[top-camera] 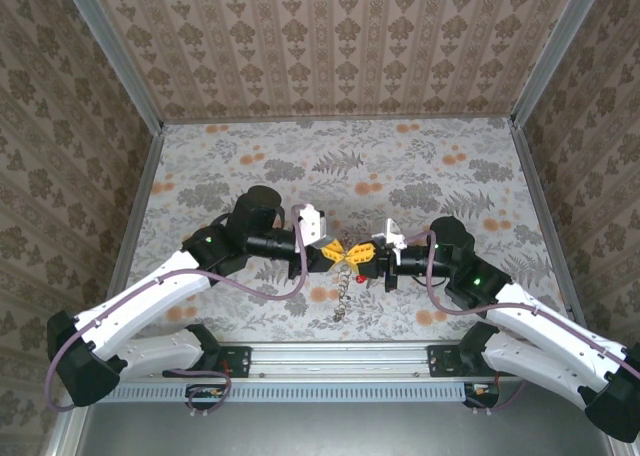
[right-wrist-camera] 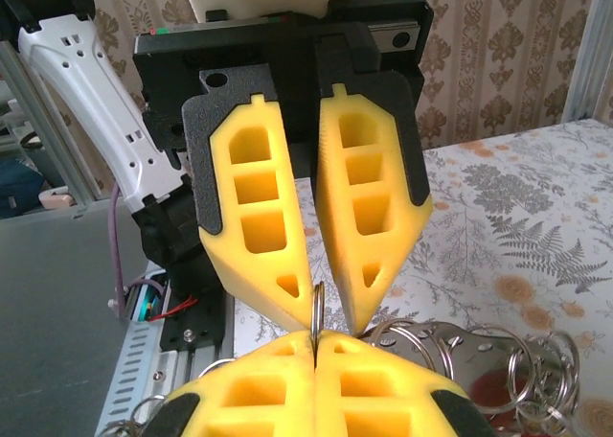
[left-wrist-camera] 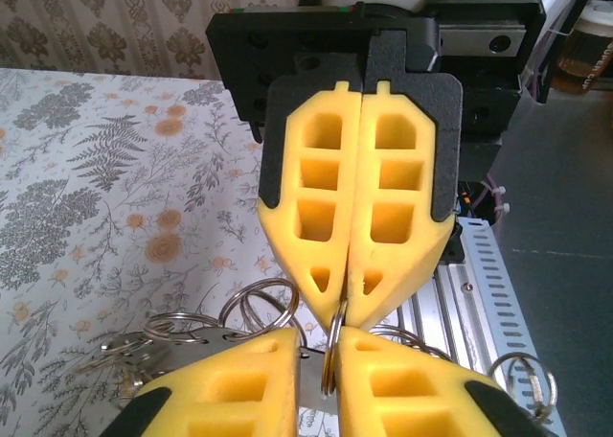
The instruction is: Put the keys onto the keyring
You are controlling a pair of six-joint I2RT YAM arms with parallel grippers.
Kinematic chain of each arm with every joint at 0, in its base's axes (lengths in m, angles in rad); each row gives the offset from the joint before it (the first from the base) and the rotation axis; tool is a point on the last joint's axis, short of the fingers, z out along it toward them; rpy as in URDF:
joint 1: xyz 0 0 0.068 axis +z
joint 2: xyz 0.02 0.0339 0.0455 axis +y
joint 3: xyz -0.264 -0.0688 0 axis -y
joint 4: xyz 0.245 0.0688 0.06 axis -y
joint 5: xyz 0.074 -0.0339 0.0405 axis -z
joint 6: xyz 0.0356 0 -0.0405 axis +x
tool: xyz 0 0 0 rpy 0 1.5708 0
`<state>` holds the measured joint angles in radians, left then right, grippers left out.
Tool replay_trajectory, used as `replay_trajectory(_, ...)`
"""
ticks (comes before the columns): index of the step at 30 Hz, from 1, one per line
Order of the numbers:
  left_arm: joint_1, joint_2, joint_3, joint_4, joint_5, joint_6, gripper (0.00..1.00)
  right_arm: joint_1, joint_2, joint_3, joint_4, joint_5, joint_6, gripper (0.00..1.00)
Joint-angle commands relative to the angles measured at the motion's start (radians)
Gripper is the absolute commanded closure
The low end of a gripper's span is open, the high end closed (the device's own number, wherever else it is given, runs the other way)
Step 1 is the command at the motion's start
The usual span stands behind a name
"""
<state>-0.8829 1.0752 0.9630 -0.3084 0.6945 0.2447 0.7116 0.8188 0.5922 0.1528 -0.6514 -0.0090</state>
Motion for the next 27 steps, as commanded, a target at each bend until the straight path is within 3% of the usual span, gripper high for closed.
replay_trajectory(1,-0.009,0.021,0.032,-0.018,-0.043,0.024,0.81,0.012,-0.006,0.067,0.054,-0.045,-0.033,1.0)
replay_trajectory(4,-0.013,0.029,0.039,-0.031,-0.046,0.032,0.87,0.014,0.004,0.084,0.019,-0.038,-0.053,1.0)
replay_trajectory(6,-0.017,0.035,0.045,-0.04,-0.046,0.04,1.0,0.017,0.01,0.099,-0.007,-0.022,-0.069,1.0)
replay_trajectory(12,-0.002,-0.012,0.007,0.039,0.005,-0.001,1.0,0.024,0.015,0.102,-0.038,0.034,-0.062,1.0)
replay_trajectory(17,0.045,-0.055,-0.038,0.172,0.148,-0.085,1.0,0.025,-0.016,0.051,0.022,0.035,-0.004,0.75)
replay_trajectory(20,0.077,-0.08,-0.074,0.275,0.228,-0.151,1.0,0.024,-0.059,0.015,0.061,0.05,0.021,0.69)
replay_trajectory(27,0.116,-0.105,-0.123,0.445,0.324,-0.258,1.0,0.024,-0.068,0.019,0.077,0.032,0.043,0.72)
